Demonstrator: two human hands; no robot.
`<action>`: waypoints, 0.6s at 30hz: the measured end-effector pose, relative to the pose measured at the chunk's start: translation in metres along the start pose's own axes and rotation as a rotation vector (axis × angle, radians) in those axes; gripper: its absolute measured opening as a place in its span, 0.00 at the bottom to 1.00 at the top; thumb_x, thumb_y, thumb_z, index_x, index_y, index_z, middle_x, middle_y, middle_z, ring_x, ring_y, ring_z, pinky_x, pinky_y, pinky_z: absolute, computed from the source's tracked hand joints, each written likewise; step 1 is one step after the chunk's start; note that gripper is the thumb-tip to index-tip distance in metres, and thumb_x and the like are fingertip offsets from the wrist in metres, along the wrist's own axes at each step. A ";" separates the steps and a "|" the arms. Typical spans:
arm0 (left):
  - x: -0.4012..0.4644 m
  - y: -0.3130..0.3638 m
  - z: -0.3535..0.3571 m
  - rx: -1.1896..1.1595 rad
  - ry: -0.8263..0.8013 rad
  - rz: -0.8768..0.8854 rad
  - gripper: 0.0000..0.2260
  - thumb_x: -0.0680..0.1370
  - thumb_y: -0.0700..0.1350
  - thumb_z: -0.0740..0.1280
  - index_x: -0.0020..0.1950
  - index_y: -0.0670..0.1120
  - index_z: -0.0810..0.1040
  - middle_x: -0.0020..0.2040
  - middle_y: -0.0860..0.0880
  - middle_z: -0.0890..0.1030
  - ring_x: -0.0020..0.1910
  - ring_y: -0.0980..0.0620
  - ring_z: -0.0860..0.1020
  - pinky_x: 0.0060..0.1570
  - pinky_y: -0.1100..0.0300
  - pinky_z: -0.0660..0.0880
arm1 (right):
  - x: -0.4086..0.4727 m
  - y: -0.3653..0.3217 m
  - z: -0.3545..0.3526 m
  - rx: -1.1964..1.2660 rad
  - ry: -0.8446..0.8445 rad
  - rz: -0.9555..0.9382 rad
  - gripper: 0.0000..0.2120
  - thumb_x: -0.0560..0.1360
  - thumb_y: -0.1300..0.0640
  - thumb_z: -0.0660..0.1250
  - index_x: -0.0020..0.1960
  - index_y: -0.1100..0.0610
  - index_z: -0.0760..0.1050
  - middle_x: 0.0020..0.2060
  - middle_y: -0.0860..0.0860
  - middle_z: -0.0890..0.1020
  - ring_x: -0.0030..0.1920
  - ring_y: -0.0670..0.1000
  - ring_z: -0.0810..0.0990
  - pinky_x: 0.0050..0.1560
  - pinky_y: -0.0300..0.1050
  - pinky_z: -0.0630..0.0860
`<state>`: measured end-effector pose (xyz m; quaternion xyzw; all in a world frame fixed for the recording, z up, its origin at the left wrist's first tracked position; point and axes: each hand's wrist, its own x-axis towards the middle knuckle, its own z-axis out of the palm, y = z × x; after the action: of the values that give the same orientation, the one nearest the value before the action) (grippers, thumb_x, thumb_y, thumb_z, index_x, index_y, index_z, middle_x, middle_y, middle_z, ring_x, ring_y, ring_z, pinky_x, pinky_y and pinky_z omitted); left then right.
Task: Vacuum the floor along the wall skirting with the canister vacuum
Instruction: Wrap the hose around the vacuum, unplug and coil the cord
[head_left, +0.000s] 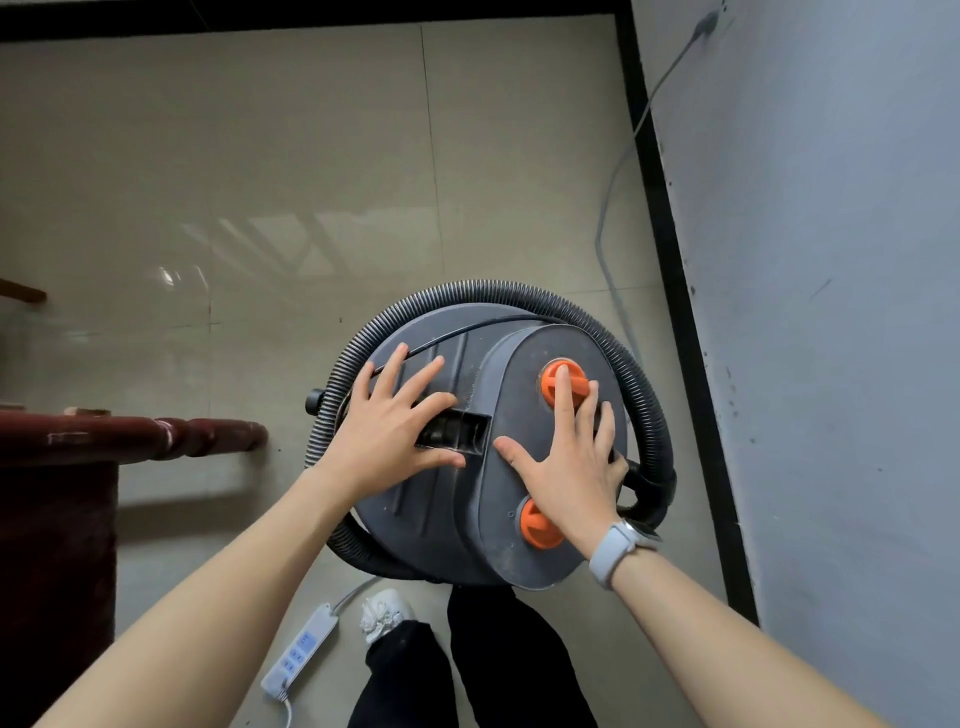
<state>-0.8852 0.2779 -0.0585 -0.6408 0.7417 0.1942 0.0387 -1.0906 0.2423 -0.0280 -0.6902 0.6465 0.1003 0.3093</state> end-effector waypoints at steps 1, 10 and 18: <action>-0.001 -0.001 0.001 0.003 0.019 -0.014 0.37 0.72 0.74 0.43 0.55 0.50 0.78 0.67 0.44 0.74 0.68 0.33 0.68 0.59 0.31 0.66 | 0.002 -0.003 -0.001 -0.008 -0.006 -0.008 0.45 0.73 0.31 0.57 0.75 0.43 0.31 0.77 0.52 0.38 0.76 0.56 0.39 0.68 0.63 0.55; -0.018 -0.040 0.005 -0.094 0.172 -0.255 0.38 0.72 0.74 0.44 0.57 0.46 0.77 0.69 0.44 0.72 0.71 0.35 0.64 0.62 0.33 0.63 | 0.046 -0.057 -0.006 -0.086 -0.068 -0.210 0.44 0.73 0.32 0.58 0.75 0.43 0.32 0.77 0.52 0.39 0.76 0.57 0.39 0.67 0.65 0.55; -0.020 -0.063 -0.010 -0.319 0.301 -0.676 0.37 0.65 0.73 0.50 0.63 0.51 0.73 0.73 0.53 0.65 0.76 0.45 0.50 0.70 0.42 0.47 | 0.111 -0.133 -0.018 -0.239 -0.146 -0.467 0.43 0.73 0.33 0.60 0.76 0.40 0.36 0.77 0.50 0.40 0.76 0.56 0.37 0.70 0.70 0.43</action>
<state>-0.8186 0.2864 -0.0586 -0.8680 0.4470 0.1870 -0.1086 -0.9528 0.1361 -0.0341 -0.8432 0.4291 0.1515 0.2861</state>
